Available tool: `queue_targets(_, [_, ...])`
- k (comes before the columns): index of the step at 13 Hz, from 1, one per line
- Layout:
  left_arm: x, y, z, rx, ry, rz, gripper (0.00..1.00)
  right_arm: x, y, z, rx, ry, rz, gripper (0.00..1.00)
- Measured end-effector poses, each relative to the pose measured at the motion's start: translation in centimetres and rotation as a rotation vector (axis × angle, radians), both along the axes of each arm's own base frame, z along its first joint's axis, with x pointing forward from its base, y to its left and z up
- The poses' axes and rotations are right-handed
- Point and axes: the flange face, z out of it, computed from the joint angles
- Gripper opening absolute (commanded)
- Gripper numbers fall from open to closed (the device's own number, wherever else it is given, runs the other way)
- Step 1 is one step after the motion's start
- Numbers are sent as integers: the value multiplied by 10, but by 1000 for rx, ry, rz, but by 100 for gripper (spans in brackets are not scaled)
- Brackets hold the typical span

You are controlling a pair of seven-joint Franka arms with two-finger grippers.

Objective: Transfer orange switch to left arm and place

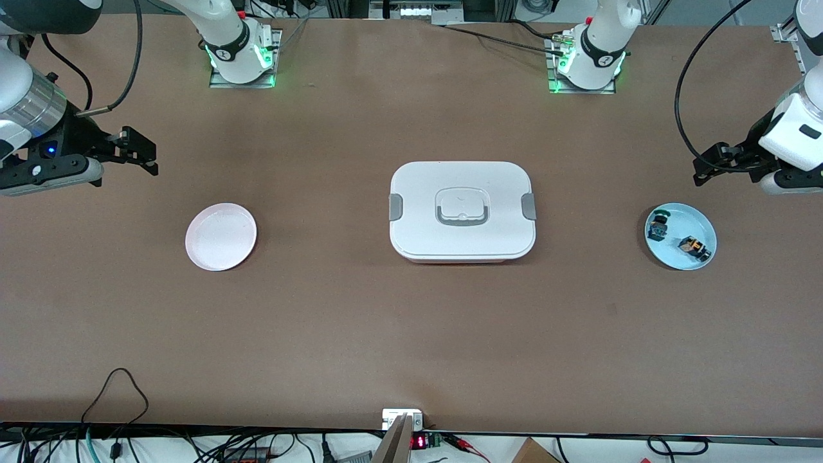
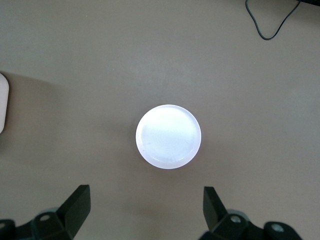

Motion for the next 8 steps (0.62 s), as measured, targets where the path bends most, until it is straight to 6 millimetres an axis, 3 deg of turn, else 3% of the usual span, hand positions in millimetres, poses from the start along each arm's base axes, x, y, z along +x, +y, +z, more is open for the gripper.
queue_targets(8, [0,0,0,0,6,-1,100,0,1,0,0,1,3,100])
